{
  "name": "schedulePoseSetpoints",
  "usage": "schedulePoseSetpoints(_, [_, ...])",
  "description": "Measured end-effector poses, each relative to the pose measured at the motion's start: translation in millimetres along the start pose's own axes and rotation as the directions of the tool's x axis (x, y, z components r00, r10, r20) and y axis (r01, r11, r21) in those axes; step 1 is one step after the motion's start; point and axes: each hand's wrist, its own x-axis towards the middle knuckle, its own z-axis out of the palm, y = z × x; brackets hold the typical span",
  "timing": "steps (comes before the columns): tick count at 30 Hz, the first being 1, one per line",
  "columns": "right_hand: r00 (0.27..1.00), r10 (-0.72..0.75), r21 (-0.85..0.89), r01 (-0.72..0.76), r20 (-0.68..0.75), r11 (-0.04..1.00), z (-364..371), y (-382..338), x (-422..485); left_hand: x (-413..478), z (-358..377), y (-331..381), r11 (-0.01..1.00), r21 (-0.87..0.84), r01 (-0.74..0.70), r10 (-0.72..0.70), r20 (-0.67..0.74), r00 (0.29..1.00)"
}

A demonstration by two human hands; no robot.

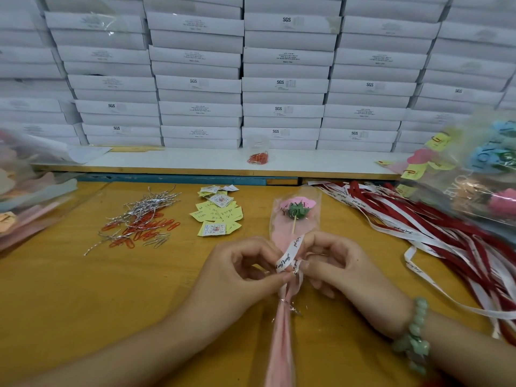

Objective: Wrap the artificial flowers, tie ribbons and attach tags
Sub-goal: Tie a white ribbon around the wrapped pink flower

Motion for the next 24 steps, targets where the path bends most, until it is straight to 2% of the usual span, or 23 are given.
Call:
schedulePoseSetpoints(8, [0.997, -0.015, 0.143, 0.025, -0.07, 0.989, -4.2, 3.0, 2.5, 4.2, -8.6, -0.5, 0.998, 0.031, 0.049, -0.05, 0.031, 0.998])
schedulePoseSetpoints(14, [0.999, -0.033, 0.253, 0.04, -0.033, 0.967, -9.4, 5.9, 5.0, 7.6, -12.5, 0.8, 0.995, -0.003, 0.102, -0.101, 0.112, 0.988])
schedulePoseSetpoints(20, [0.999, -0.01, 0.307, -0.002, 0.036, 0.952, -19.8, 3.6, 8.7, 10.9, -21.6, -1.4, 0.98, -0.007, 0.198, -0.196, 0.135, 0.971])
schedulePoseSetpoints(24, [0.995, -0.059, 0.376, 0.025, 0.077, 0.926, -26.4, 2.2, 11.2, 11.4, -23.0, -0.8, 0.976, -0.037, 0.216, -0.205, 0.198, 0.959])
